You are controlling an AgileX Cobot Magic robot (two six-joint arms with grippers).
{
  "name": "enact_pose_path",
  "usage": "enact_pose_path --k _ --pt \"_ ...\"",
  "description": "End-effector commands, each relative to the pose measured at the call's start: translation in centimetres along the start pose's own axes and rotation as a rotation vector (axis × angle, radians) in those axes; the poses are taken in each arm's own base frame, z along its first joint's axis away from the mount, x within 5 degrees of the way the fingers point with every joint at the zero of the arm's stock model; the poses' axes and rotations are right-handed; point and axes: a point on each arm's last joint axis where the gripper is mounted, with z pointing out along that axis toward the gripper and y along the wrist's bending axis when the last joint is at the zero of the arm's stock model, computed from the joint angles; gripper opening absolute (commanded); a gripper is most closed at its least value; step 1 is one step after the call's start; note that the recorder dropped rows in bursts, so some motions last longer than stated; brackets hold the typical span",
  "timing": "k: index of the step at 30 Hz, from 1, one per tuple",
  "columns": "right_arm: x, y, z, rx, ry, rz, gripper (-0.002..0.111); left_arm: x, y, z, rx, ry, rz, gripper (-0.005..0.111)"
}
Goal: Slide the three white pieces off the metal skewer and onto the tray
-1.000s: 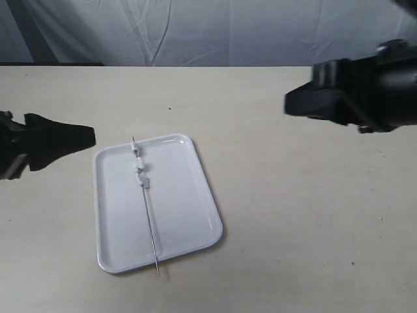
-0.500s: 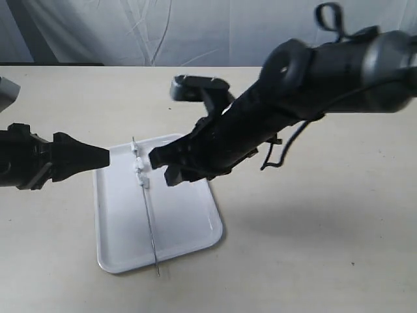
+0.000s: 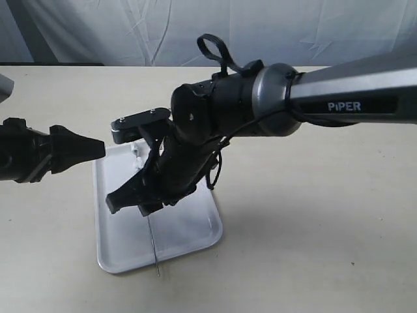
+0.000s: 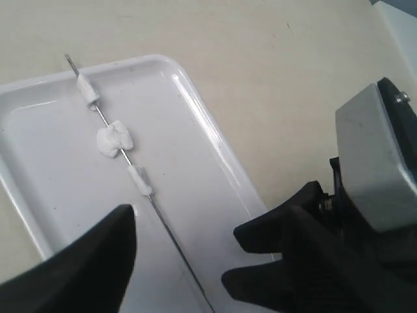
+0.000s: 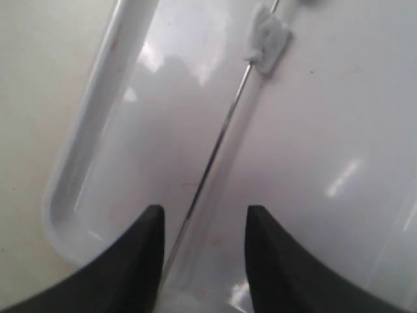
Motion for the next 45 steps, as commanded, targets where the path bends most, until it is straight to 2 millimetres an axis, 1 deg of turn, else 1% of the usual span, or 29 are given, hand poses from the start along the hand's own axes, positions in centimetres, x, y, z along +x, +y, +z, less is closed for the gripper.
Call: enact_pose_path --k 1,8,14,17,21,45 --pt "-0.2 0.9 0.2 0.018 0.007 0.014 0.040 -0.2 0.0 0.1 0.012 -0.007 -0.011 0.062" --pt "0.8 1.9 2.0 0.049 0.066 -0.019 0.040 -0.2 -0.1 0.1 0.018 -0.005 -0.011 0.062" --pt "1.4 1.8 3.4 0.061 0.101 0.005 0.040 -0.2 -0.1 0.1 0.016 -0.006 -0.011 0.062" --pt "1.5 2.0 3.7 0.065 0.101 -0.008 0.040 -0.2 -0.1 0.1 0.018 -0.005 -0.011 0.062" --pt "1.5 2.3 3.8 0.061 0.082 -0.012 0.040 -0.2 -0.1 0.1 0.018 -0.005 -0.011 0.062" --pt "1.5 2.1 3.7 0.092 0.088 0.031 0.039 -0.1 -0.3 0.1 0.037 -0.001 -0.012 0.062"
